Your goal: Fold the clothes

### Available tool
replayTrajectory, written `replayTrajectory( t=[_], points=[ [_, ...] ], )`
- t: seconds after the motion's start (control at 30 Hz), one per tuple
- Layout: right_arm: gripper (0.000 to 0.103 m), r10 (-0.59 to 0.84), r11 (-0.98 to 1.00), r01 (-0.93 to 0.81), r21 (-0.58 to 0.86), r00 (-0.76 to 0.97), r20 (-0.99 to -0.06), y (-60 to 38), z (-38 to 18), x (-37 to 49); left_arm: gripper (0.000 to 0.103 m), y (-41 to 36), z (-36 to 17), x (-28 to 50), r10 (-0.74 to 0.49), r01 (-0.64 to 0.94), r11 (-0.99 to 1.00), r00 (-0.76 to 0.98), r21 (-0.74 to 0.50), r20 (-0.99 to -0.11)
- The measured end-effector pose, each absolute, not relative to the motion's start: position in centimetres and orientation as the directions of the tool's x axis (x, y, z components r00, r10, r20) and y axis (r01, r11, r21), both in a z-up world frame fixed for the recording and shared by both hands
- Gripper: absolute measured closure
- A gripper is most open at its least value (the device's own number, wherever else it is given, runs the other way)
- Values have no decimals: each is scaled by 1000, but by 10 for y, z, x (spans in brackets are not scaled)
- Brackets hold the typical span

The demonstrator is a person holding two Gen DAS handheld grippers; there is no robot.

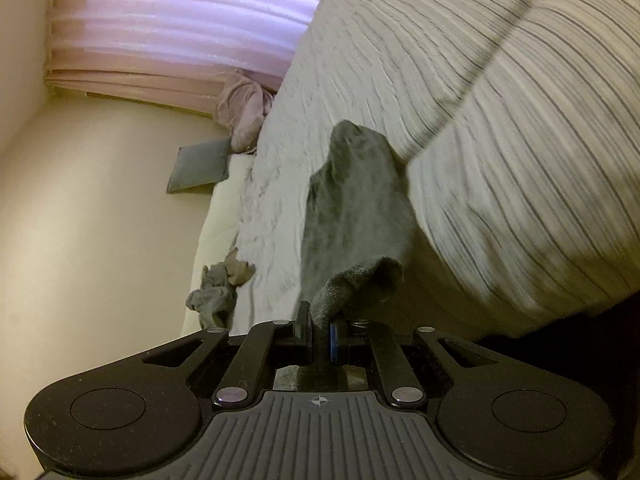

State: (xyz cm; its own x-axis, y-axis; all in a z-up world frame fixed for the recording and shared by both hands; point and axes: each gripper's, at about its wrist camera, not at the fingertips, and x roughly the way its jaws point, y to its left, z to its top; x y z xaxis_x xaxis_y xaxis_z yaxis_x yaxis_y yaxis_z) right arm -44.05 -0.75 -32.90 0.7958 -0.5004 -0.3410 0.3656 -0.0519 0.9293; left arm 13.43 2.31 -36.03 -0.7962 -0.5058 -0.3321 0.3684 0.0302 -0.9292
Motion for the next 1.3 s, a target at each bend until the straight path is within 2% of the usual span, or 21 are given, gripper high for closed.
replayTrajectory(
  t=[0.23,0.33,0.47,0.5,0.53,0.57,0.6,0.7,0.77,0.87,1.03,1.17,1.3],
  points=[
    [96,-500,-218,287,933,788,-359,-96,-337,-440,94,-73,-367,125,-487,330,146,-797,-933,-358],
    [96,-508,-328,250,911,766,-393,-138,-359,-437,93,-118,-388,121,-495,287,214,-792,-934,-357],
    [94,-527,-506,147,850,727,-440,-179,-399,-438,92,-159,-417,117,-492,260,333,-772,-906,-402],
    [79,-539,-526,121,842,719,-440,-184,-405,-439,91,-165,-420,116,-487,251,345,-776,-904,-402],
    [68,-551,-544,95,834,709,-440,-189,-411,-440,89,-171,-423,115,-482,242,356,-780,-902,-400],
    [51,-562,-562,68,824,700,-441,-194,-417,-441,86,-173,-423,115,-480,239,350,-784,-906,-392],
    [45,-582,-545,63,836,690,-431,-196,-417,-443,81,-176,-421,116,-479,236,342,-789,-910,-384],
    [45,-650,-428,109,897,652,-389,-198,-405,-450,67,-179,-414,121,-514,213,307,-783,-928,-350],
    [45,-686,-367,203,908,600,-412,-195,-394,-458,63,-179,-406,129,-569,226,276,-744,-934,-349],
    [45,-694,-282,377,882,555,-459,-190,-379,-461,62,-174,-394,138,-610,290,222,-703,-931,-365],
    [45,-655,-54,621,782,569,-498,-178,-362,-446,58,-163,-390,124,-538,464,103,-718,-880,-442],
    [45,-636,15,673,740,577,-512,-185,-373,-438,56,-167,-398,111,-527,503,66,-715,-862,-458],
    [45,-607,54,669,742,611,-507,-195,-392,-424,58,-177,-405,99,-532,520,38,-712,-853,-458]
  ],
)
